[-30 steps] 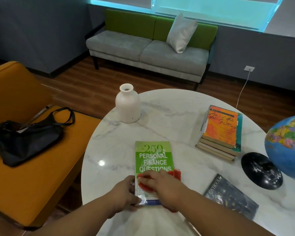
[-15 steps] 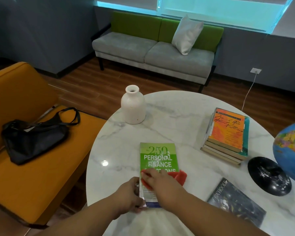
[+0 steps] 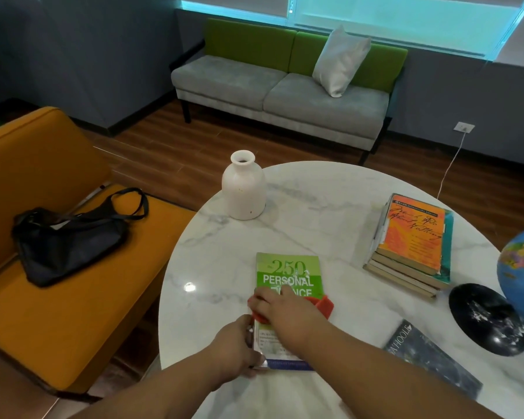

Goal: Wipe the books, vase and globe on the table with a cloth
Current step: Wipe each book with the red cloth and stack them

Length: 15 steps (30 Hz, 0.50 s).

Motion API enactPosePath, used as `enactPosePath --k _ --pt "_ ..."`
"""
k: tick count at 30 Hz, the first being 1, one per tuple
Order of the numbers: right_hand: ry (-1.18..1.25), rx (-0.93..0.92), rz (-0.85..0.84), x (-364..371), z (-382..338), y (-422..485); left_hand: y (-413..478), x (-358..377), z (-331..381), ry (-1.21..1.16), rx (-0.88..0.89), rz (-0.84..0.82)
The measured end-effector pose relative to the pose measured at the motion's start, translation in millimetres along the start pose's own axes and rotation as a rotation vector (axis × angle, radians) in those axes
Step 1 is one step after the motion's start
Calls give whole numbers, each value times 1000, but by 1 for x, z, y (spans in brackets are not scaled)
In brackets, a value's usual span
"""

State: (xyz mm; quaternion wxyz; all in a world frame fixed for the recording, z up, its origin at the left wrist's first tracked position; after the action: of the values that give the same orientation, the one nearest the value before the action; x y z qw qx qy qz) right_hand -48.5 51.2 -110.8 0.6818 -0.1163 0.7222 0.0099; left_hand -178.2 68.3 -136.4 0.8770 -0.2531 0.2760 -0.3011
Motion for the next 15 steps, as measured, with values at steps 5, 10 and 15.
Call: enactPosePath --k 5,10,15 --pt "-27 210 -11 -10 1 14 -2 3 0 -17 -22 38" --pt "59 136 -25 1 -4 -3 0 0 -2 -46 -43 40" --pt "21 247 -25 -2 19 -1 -2 1 -2 -81 -49 18"
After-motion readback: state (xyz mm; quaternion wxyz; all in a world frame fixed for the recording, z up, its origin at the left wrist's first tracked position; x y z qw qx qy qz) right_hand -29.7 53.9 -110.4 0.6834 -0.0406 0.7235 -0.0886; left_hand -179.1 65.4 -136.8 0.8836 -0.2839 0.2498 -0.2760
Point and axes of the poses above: each hand's wrist, its own y-axis towards the middle knuckle, its own x-axis out of the palm, z = x × y, the point moved 3 cm from there along y, towards the middle knuckle, and after that the axes turned 11 degrees about z, right-handed, at the moved point
